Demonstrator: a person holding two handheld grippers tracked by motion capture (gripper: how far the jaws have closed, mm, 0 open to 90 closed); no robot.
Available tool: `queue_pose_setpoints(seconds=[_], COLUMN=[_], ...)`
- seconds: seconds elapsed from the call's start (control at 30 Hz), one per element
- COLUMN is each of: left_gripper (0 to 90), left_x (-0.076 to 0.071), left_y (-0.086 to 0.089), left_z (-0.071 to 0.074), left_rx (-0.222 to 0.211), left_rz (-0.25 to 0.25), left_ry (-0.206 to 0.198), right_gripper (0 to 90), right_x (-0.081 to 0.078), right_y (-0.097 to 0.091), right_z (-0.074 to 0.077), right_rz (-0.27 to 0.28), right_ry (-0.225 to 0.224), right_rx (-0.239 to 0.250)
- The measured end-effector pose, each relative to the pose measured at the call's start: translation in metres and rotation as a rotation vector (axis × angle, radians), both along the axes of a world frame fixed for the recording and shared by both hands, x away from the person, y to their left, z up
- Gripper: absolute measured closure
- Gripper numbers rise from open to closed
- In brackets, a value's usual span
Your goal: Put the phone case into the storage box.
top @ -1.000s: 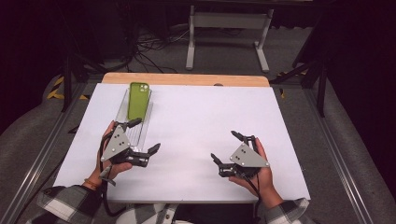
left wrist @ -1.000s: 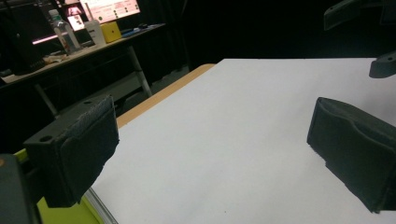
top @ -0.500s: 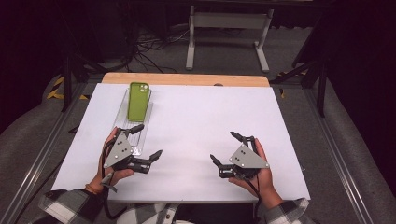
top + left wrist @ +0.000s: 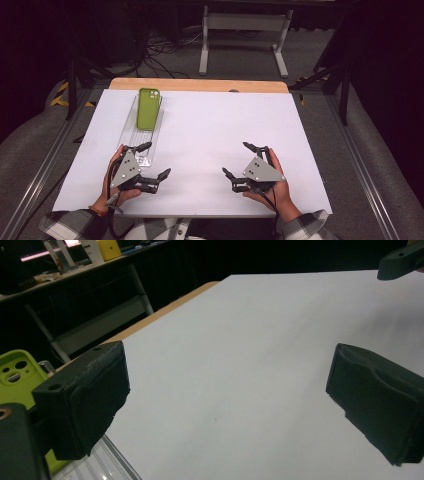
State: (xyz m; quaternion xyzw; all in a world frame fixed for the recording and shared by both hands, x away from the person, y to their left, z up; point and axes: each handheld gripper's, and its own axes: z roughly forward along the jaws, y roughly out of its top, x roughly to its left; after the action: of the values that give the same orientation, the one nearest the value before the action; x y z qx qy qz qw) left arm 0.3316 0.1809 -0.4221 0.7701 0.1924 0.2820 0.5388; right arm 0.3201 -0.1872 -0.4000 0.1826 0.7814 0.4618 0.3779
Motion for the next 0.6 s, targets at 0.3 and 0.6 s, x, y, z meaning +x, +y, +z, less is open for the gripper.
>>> queue_pose_setpoints(seconds=[0.3, 0.6], left_gripper=[4.3, 4.6], left_x=[-0.003, -0.002], left_y=[0.007, 0.010], left_z=[-0.011, -0.015], left_rx=[0.027, 0.014], left_rz=[0.005, 0.006], left_ry=[0.025, 0.058], right_gripper=[7.0, 6.9], right_x=[-0.001, -0.003], right_y=[0.000, 0.001], right_z=[-0.003, -0.003], right_rz=[0.006, 0.017], right_ry=[0.008, 0.008], right_rx=[-0.006, -0.013])
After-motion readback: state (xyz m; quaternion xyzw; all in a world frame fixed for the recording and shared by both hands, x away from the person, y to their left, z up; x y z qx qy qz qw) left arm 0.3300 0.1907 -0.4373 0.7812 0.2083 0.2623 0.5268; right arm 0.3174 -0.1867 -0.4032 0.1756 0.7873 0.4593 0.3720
